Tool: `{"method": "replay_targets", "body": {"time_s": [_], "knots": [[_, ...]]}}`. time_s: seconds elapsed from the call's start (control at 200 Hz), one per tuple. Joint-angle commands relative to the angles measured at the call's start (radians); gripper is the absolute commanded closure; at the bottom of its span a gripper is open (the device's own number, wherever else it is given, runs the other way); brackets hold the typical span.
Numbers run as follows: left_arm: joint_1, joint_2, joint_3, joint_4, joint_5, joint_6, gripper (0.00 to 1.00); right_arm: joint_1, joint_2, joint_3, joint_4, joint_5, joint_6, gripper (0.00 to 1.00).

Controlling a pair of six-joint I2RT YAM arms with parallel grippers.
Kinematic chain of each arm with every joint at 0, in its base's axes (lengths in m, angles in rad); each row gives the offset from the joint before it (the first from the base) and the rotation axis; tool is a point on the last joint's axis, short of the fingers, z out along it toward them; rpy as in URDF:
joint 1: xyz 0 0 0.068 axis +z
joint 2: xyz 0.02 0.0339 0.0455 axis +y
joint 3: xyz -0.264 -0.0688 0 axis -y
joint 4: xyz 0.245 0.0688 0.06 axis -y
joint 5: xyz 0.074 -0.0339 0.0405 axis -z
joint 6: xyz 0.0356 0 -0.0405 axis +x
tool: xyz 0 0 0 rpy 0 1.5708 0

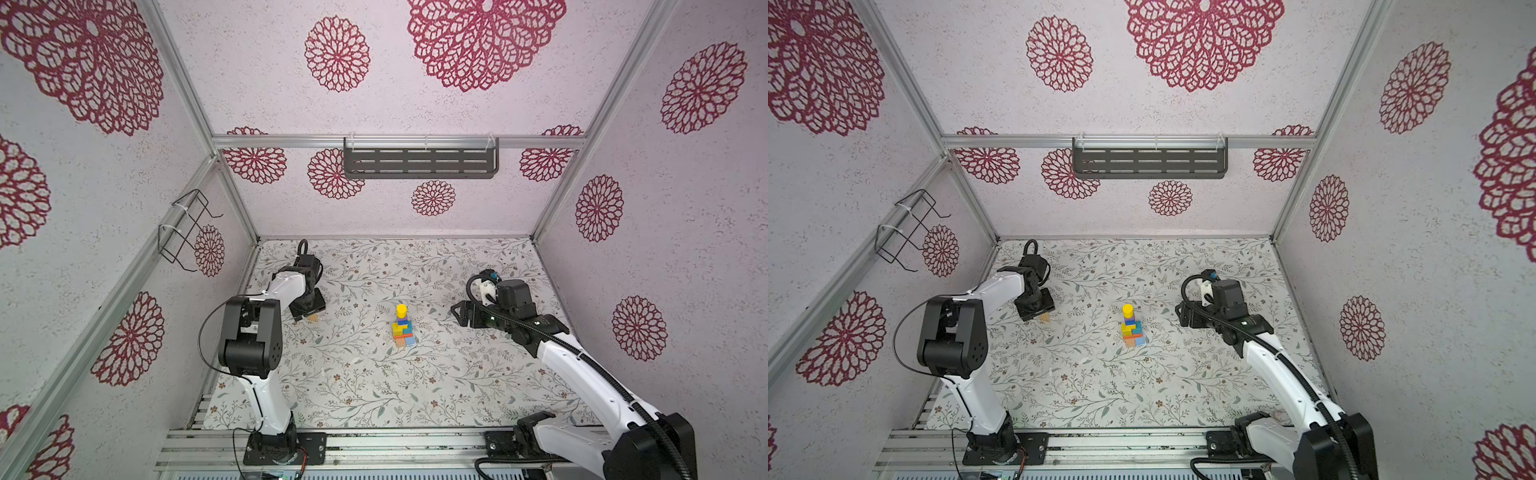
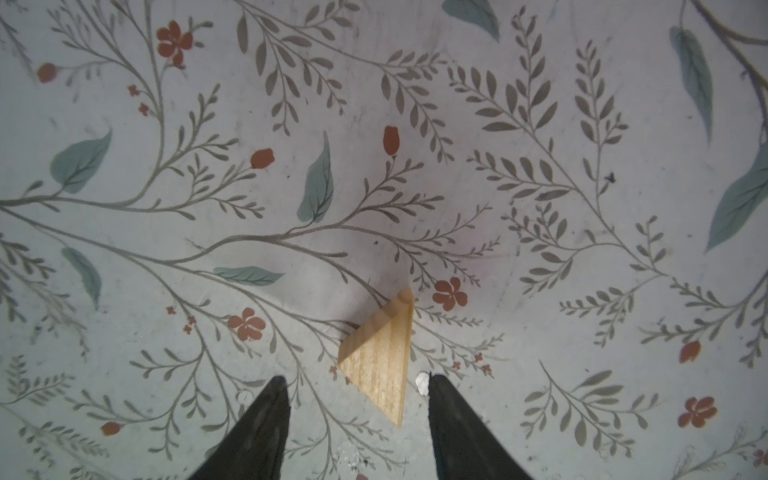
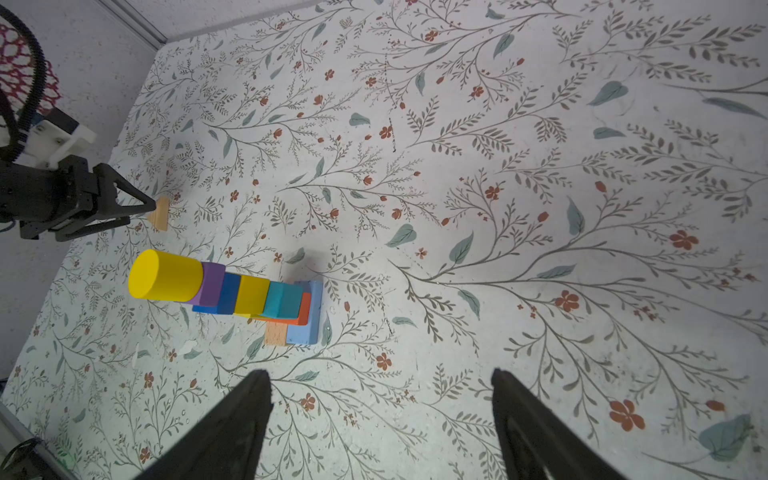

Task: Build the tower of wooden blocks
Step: 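Raise the right gripper away while the left gripper lowers onto the wooden triangle, then close the left gripper on the wooden triangle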

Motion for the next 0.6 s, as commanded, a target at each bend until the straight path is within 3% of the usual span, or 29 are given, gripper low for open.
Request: {"method": "replay_targets", "body": {"time_s": [0.0,0.595], "knots": [[0.004,0.011,0.024,0.017,-0.006,0.001,0.44,-0.011,0.013,0.010,0.024,-0.033,0.023,0.14],[-0.009,0.035,-0.046,0.136,0.016,-0.017,0.53,-0.035,0.020,0.011,0.029,-0.057,0.030,0.14]]}}
